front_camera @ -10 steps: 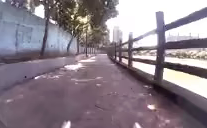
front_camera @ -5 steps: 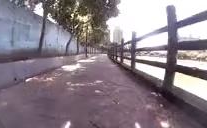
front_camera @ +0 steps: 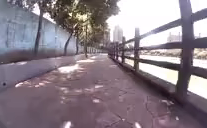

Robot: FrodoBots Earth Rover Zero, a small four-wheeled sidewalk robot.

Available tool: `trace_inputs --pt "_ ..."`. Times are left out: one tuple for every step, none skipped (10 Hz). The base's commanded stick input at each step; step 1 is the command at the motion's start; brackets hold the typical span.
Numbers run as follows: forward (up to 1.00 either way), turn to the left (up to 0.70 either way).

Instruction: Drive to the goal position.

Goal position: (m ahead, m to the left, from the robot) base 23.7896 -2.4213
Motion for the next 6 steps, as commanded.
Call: trace_inputs --pt "0.7 0.0" --pt "0.7 0.0" --pt "0.7 0.0" --pt "0.7 0.0" --pt "0.7 0.0" --pt "0.7 0.0"
